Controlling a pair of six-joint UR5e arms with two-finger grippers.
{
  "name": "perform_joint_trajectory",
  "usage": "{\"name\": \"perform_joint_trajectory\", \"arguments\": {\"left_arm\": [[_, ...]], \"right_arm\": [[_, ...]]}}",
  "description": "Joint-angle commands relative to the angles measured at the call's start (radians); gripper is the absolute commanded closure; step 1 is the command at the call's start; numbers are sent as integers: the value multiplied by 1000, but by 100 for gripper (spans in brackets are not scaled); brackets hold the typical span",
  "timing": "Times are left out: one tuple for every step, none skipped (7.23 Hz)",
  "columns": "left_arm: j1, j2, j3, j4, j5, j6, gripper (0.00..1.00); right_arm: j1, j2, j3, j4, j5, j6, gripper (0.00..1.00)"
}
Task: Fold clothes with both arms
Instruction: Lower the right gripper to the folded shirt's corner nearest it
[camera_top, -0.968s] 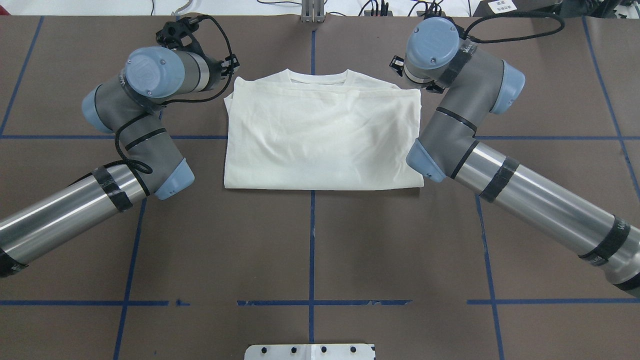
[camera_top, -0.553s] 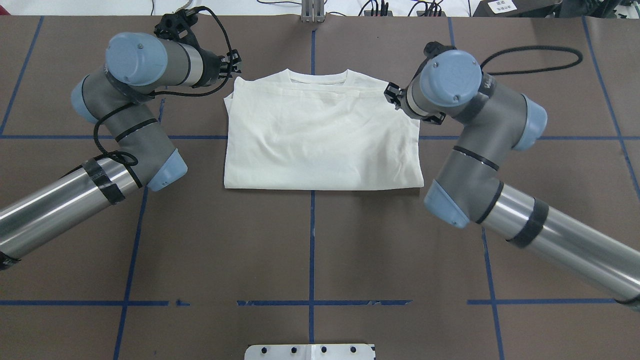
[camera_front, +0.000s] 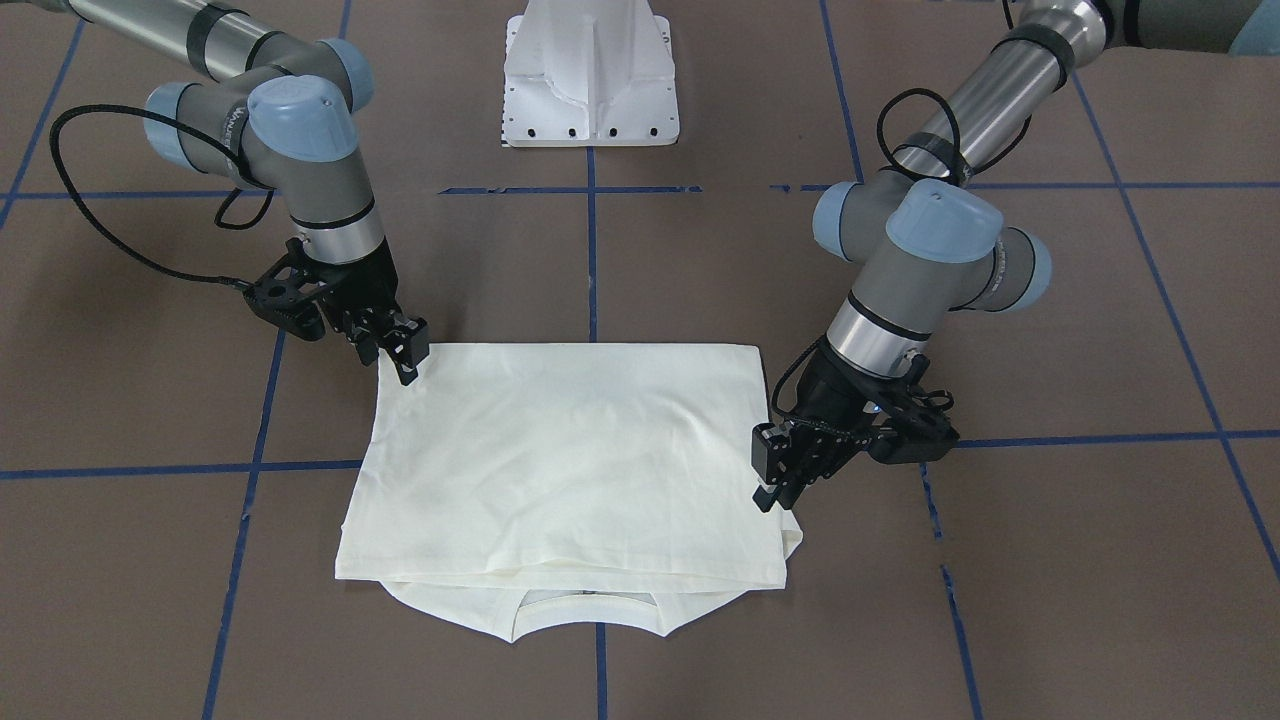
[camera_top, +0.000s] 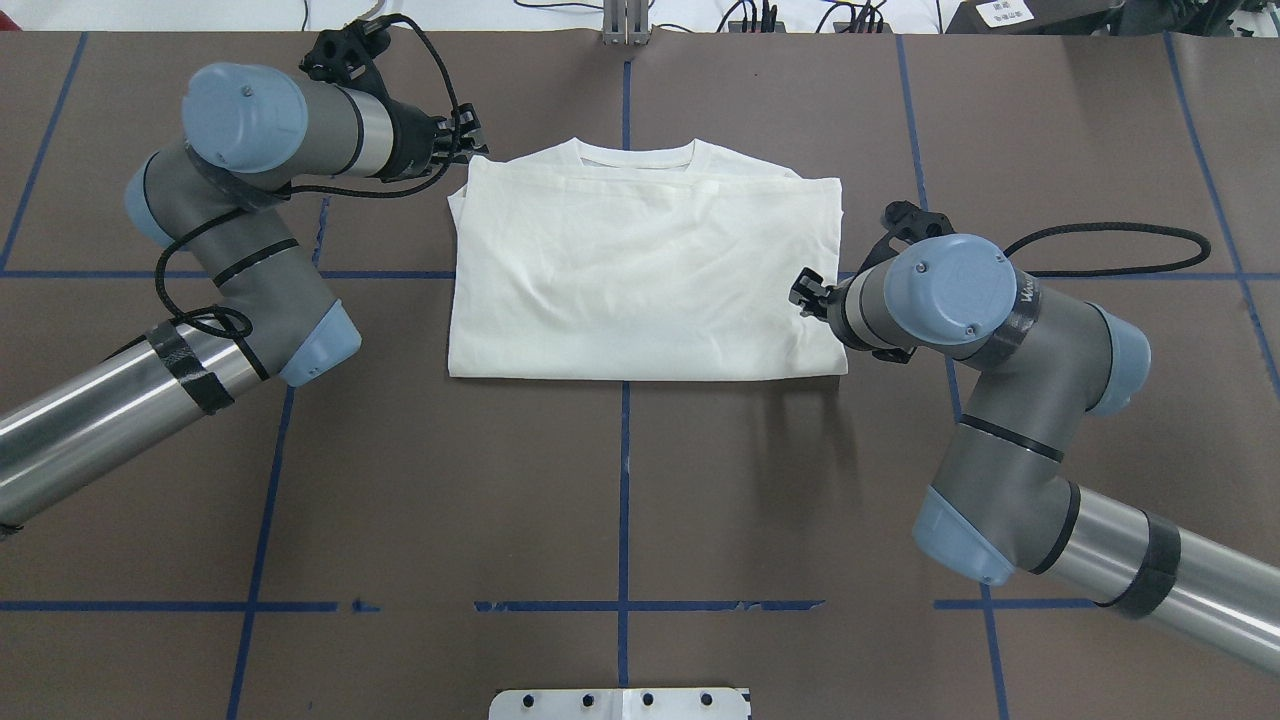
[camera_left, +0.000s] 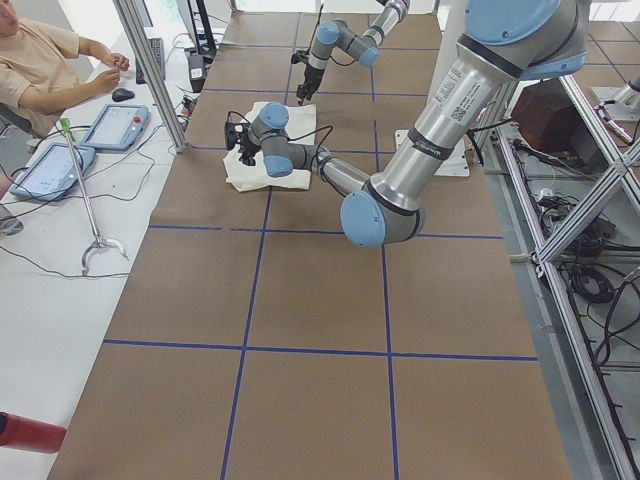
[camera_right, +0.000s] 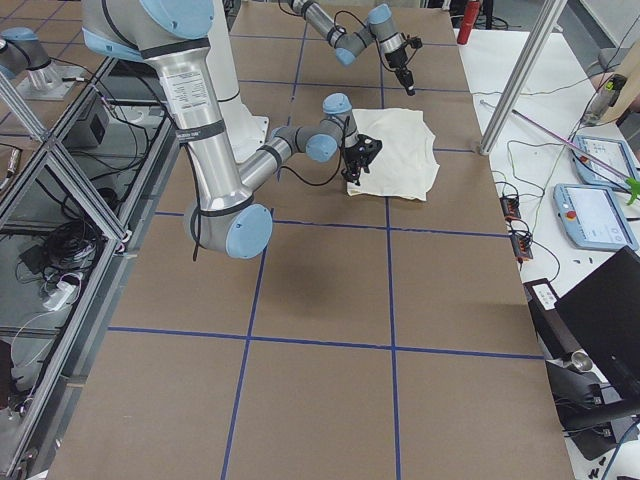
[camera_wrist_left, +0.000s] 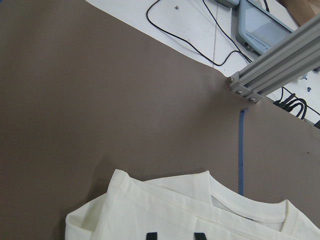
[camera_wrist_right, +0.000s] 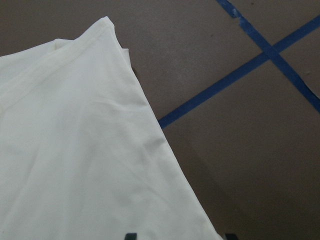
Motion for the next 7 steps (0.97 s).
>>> {"name": "perform_joint_trajectory", "arguments": {"left_arm": [[1,3,-8,2,-1,2,64],[1,3,-8,2,1,2,64],[1,3,-8,2,1,0,64],[0,8,-10,2,1,0,64],[0,8,-16,2,1,-1,64],[0,13,-17,0,1,-4,64],[0,16,-26,0,1,-6,64]], "right_arm": [[-14,-23,2,2,0,8,34],[-30,-23,-6,4,0,27,34],[-34,-24,-6,4,0,29,34],[-41,-26,-6,4,1,31,44],[-41,-35,3,4,4,32,91],[-41,-38,7,4,6,32,100],[-41,-39,8,4,9,31,100]]}}
